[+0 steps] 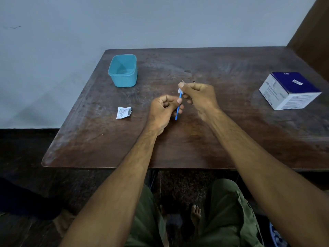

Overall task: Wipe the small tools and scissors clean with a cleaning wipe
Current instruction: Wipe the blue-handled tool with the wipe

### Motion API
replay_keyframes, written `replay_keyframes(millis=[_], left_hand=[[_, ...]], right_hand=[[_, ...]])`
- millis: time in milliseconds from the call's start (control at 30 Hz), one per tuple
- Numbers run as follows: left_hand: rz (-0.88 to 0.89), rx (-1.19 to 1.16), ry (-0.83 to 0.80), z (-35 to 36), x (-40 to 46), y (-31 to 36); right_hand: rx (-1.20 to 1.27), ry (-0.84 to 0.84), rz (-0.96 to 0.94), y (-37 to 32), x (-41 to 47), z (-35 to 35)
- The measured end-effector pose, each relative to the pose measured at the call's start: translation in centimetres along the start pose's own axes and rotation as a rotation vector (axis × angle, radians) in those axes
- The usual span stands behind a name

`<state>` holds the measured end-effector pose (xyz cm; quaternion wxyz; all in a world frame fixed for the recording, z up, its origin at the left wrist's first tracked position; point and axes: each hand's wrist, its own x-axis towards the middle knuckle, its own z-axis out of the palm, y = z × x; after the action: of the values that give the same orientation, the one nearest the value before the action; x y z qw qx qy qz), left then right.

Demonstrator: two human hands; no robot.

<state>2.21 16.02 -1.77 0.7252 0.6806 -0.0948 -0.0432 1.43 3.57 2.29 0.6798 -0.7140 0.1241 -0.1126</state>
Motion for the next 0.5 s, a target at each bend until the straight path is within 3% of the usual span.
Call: replay_keyframes(millis=[500], left_hand=[[0.001,0.006,0.021,0.3,-0.1,0.4]], right_hand=[[-0.009,-0.04,-0.048,0.4,-0.8,-0.5]])
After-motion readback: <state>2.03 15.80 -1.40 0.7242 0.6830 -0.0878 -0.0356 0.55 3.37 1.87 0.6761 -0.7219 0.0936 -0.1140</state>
